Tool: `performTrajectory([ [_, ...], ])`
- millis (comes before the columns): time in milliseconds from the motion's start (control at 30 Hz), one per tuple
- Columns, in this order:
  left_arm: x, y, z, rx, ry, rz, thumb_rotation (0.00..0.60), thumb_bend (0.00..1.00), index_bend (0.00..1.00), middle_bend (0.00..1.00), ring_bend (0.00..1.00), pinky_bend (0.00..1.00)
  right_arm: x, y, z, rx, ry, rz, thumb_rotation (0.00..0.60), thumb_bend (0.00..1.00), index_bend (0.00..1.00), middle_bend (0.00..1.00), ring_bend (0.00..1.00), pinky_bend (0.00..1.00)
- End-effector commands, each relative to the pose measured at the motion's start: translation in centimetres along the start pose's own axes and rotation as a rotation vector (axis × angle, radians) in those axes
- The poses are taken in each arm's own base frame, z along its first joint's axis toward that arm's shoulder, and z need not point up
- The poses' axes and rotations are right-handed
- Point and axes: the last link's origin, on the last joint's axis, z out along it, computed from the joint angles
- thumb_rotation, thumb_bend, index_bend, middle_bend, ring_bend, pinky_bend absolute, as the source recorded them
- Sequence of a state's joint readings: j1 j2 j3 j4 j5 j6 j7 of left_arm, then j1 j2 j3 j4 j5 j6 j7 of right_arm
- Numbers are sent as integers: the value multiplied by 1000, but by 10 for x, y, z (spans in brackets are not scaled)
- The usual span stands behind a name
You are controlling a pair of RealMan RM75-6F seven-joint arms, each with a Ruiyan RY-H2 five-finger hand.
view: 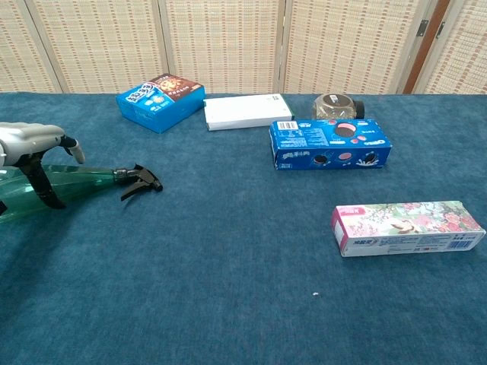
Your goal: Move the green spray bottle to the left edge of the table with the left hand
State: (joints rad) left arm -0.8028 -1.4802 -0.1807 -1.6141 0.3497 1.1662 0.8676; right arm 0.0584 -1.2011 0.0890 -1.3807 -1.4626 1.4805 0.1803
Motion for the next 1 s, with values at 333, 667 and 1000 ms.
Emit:
performTrajectory([
  [333,3,5,8,10,-7,4,600,0,221,168,26,0,-2,-1,1,3,-8,3,600,241,404,365,323,516],
  [667,0,7,11,26,-2,58,600,0,294,222,32,0,-3,0,0,2,-11,5,600,241,404,366,323,516],
  [1000,-4,5,14,51,-6,81,600,0,343,277,76,0,-5,-1,-1,2,-17,8,600,241,404,366,323,516],
])
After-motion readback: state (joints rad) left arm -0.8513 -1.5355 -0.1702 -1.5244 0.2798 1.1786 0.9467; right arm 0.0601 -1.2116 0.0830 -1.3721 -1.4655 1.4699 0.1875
